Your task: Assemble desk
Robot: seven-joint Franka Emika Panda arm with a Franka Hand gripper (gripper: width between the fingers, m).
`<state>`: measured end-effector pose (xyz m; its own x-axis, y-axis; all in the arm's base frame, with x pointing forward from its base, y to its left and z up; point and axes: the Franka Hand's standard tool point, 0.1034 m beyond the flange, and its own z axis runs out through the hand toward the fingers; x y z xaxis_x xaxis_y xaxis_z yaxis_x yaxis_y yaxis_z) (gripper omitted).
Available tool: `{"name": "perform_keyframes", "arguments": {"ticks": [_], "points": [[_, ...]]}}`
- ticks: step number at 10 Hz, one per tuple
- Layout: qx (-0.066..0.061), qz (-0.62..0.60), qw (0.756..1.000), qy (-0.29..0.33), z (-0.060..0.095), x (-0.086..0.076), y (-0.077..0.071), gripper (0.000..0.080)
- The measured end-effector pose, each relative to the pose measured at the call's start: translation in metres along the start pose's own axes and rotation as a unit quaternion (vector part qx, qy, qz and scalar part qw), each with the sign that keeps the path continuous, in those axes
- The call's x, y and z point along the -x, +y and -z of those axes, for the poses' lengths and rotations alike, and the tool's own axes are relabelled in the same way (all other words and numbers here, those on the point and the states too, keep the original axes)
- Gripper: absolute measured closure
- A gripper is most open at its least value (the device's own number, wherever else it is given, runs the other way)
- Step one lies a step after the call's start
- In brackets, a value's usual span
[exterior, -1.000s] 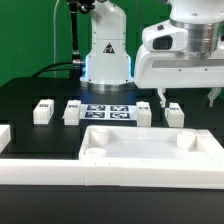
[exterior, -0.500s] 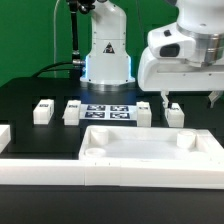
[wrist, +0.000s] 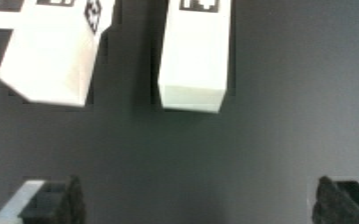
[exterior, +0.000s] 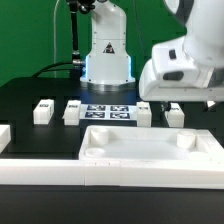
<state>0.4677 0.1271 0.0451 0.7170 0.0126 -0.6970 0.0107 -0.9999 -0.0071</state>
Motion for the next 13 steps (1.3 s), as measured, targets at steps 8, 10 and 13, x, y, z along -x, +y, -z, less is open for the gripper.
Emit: {"name": "perform_keyframes", "arguments": {"ticks": [8,10,13], "points": [[0.0,0.004,0.995,-0.1,-0.039,-0.003,-0.006,0.0151],[0.001,0.002,0.994,-0.107,-0.051,0.0,-0.003,0.0151],[0.003,0.003,0.994,-0.112,-0.055,0.001,-0.005,0.0151]]}}
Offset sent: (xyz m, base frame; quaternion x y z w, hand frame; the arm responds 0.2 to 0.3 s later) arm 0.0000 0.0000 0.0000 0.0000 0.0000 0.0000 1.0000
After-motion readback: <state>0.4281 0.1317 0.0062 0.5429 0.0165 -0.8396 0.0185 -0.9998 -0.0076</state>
